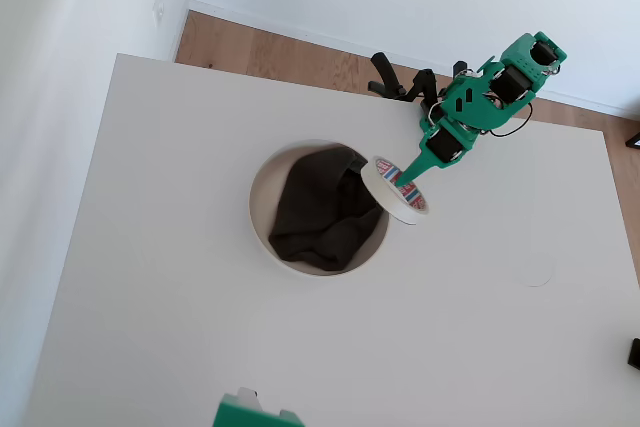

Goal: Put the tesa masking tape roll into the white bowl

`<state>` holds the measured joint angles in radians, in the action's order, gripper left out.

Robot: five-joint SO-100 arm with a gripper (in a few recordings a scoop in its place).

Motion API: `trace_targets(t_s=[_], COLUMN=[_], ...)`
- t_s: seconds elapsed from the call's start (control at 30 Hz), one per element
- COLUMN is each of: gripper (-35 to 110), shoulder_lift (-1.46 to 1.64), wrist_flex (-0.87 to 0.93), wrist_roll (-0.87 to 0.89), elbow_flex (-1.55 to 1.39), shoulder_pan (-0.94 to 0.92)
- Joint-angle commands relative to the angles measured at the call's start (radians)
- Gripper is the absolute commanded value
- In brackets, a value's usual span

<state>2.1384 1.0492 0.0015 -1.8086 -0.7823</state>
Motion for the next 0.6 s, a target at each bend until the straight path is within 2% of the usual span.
trace_targets(t_s=[0.0,0.43,0.57], gripper=[-8,-8,-7], shoulder_lift=[-0.081,-0.514,-0.554], wrist_flex=[-0.103,-0.383,-0.380], wrist_roll=[-0.006,-0.075,-0.069], elbow_flex=[0.098,0.101,0.120], shoulder_pan=[-0.114,-0.201,-0.206])
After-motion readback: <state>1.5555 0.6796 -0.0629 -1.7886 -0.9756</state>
